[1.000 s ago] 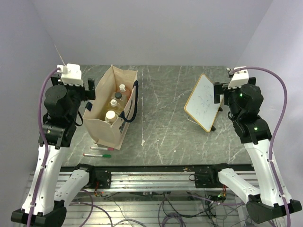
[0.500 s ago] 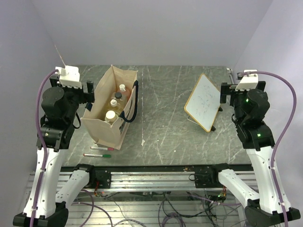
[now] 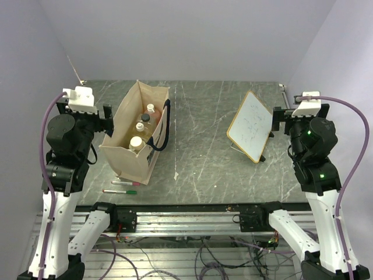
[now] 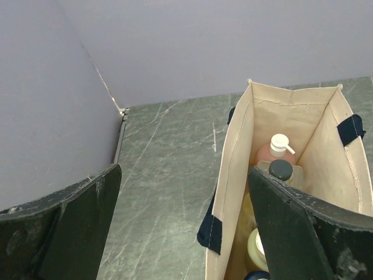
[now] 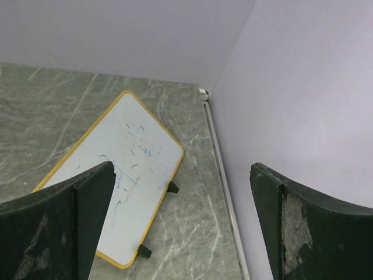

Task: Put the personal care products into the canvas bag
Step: Reset both arms

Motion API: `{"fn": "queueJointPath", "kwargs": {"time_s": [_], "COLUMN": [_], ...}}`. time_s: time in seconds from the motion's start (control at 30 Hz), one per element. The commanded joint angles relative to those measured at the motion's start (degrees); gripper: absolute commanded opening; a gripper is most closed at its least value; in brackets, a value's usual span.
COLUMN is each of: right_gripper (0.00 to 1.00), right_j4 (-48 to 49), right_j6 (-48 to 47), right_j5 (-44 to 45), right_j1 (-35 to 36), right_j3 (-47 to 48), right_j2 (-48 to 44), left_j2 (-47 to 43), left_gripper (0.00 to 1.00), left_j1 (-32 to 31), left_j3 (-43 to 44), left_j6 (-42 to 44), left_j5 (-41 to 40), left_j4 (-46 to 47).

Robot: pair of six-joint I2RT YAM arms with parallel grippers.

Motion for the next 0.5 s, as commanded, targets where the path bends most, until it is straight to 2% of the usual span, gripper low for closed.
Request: {"fn": "queueJointPath", "kwargs": {"time_s": [0.0,0.47], "right_gripper": [1.00,1.00], "right_j4": [2.4,3.6], "right_j6": [0.4,1.5], "right_j5": [0.1,0.6], "right_j1": [-0.5,-2.3], "right_j3": [-0.4,-2.3], "right_j2": [-0.9,-1.8], "left_j2": [-1.9,-3.7], "left_gripper": [1.00,1.00], "left_j1": [1.0,1.7], "left_j3": [-1.3,-0.9], "left_j6": [-0.2,-1.1], "left_j5": [-1.6,-3.3], "left_j4": [-0.4,-1.8]}}
